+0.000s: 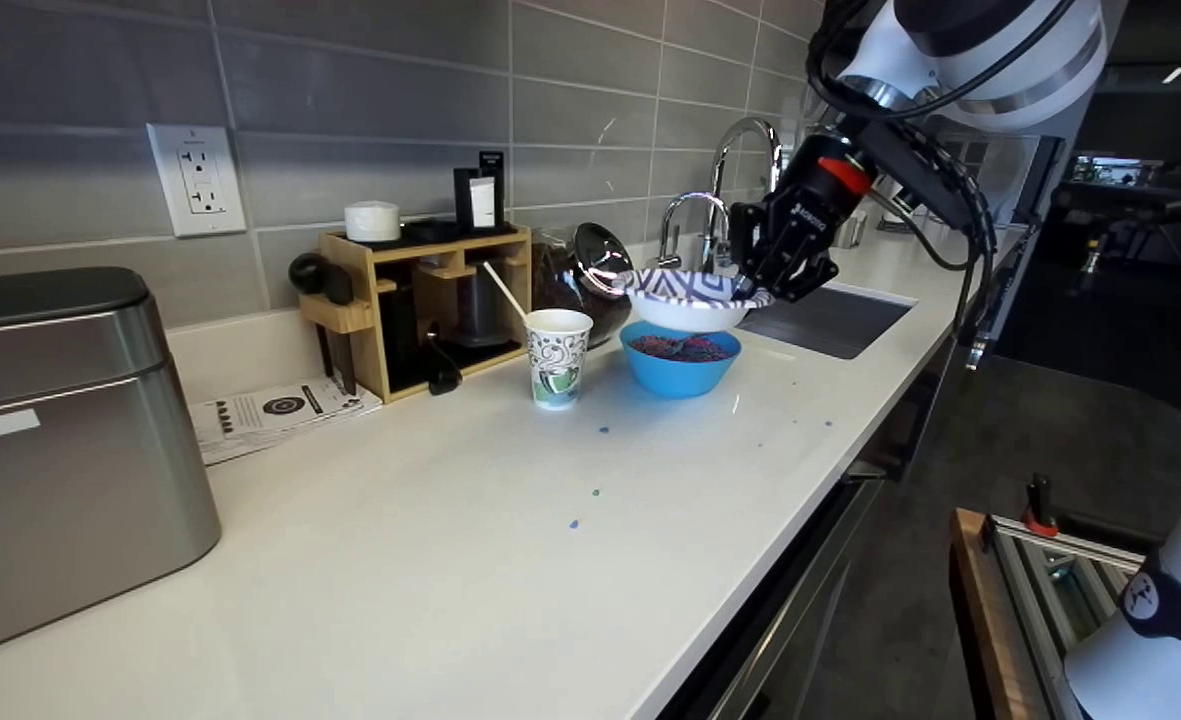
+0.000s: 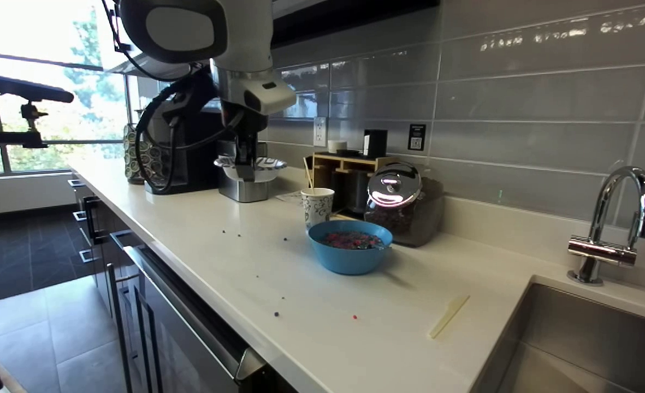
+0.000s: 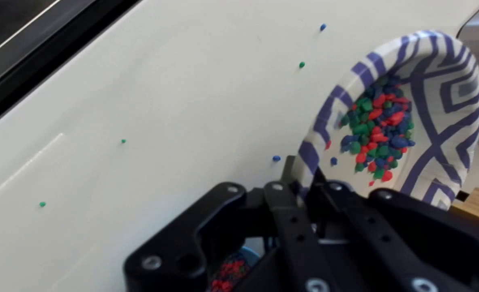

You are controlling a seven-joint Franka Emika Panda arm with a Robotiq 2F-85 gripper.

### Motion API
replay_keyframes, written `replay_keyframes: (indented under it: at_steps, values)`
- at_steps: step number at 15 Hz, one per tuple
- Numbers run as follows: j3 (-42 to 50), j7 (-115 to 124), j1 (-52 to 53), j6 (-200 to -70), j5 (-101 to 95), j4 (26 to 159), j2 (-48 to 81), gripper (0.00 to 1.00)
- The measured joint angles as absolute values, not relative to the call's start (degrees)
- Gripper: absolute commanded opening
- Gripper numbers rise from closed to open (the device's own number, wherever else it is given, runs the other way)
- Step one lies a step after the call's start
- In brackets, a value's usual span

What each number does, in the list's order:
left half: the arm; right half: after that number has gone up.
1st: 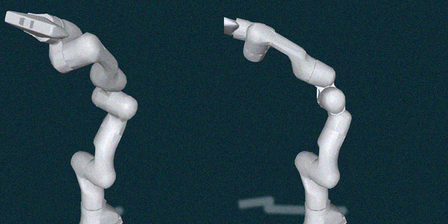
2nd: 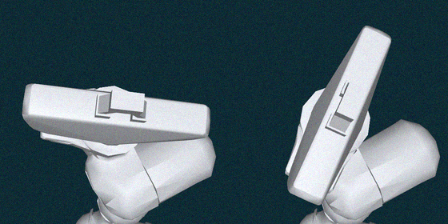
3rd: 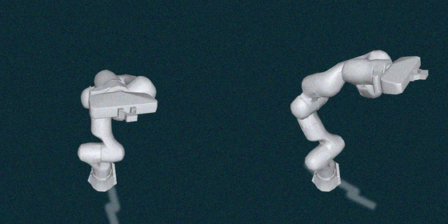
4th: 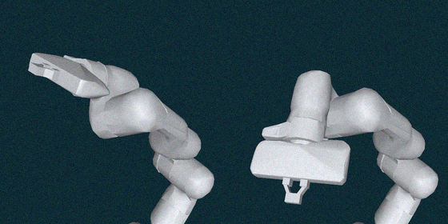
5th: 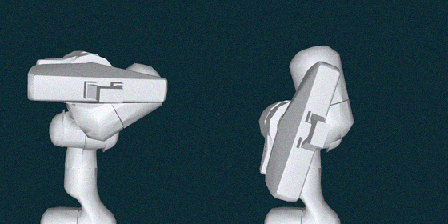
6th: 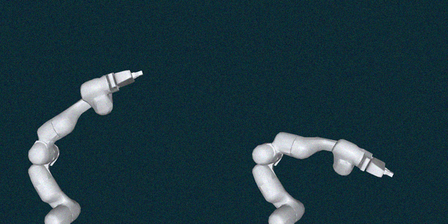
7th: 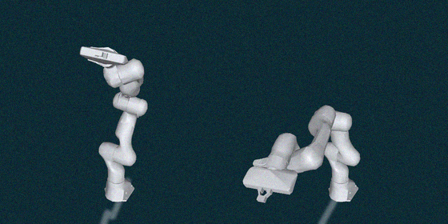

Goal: Pour the contents of the white plate into the blue bowl

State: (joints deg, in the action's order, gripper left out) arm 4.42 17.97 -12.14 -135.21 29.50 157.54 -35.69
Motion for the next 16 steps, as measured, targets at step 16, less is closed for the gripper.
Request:
replay_keyframes:
  at_steps: [16]
  values:
    - [5.1, 19.0, -16.5, -149.7, 22.5, 157.2, -32.1, 0.01]
